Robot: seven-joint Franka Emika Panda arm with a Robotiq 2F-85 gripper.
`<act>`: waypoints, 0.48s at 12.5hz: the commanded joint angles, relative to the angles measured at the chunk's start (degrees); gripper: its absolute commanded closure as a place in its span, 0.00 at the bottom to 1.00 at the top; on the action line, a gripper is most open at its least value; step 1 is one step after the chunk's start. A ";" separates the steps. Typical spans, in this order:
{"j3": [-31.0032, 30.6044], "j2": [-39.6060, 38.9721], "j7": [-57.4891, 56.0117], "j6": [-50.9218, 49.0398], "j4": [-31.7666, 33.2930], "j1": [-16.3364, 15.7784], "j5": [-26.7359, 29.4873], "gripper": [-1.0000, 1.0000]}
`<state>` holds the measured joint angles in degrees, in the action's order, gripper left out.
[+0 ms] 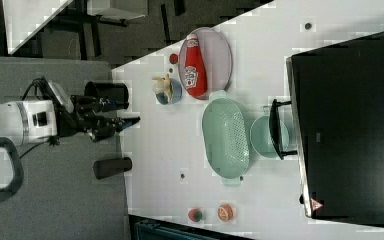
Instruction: Drag strainer right to left.
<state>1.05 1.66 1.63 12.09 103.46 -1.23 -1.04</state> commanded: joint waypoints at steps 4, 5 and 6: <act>2.26 31.69 5.11 -14.69 18.58 1.73 -1.93 0.00; 2.17 31.10 5.73 -13.66 20.03 1.73 -1.92 0.00; 2.09 30.27 6.15 -12.07 21.84 1.73 -1.92 0.00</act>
<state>3.75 36.51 4.13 -0.05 122.87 0.91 -3.04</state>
